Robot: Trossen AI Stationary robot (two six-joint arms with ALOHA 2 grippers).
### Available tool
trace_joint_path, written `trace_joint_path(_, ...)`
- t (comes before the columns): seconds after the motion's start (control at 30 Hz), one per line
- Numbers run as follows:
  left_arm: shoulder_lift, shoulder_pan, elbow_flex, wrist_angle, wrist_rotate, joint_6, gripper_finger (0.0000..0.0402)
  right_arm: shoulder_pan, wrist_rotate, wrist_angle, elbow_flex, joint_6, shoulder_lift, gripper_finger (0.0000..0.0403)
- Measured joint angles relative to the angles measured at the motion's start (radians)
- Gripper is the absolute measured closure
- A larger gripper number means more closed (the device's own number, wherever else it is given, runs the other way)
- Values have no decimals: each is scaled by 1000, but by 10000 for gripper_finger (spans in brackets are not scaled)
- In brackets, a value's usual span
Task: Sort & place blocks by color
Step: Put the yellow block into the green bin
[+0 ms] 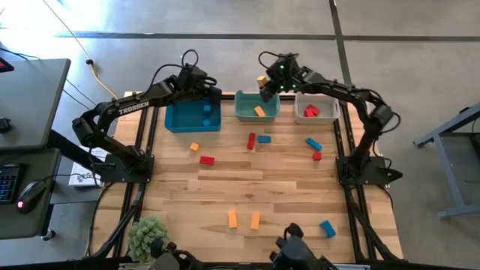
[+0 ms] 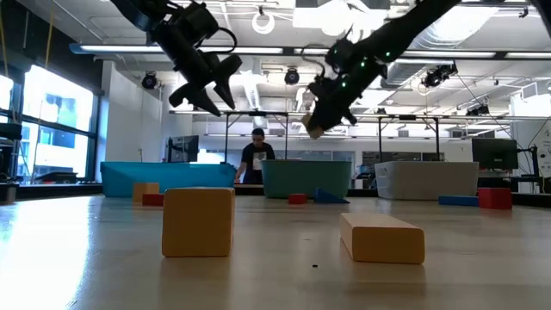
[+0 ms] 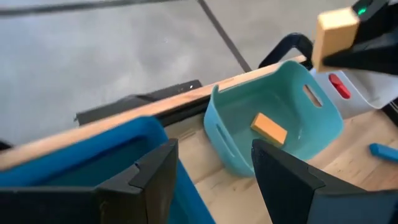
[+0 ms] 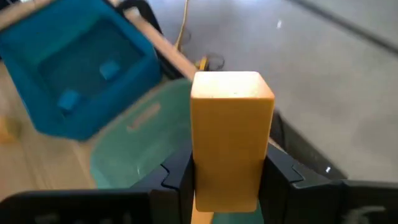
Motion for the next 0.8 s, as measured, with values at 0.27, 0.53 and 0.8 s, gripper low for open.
trace_joint_path(0.27, 0, -28, 0, -166, 4, -122, 206, -1, -86, -92, 28, 2, 92, 301)
trace_joint_path(0.53, 0, -106, 0, -365, 5, -147, 206, 3, -67, -174, 28, 1, 125, 298)
trace_joint_path(0.8, 0, -188, 0, -544, 16, -168, 206, 3, -62, -177, 28, 1, 131, 274)
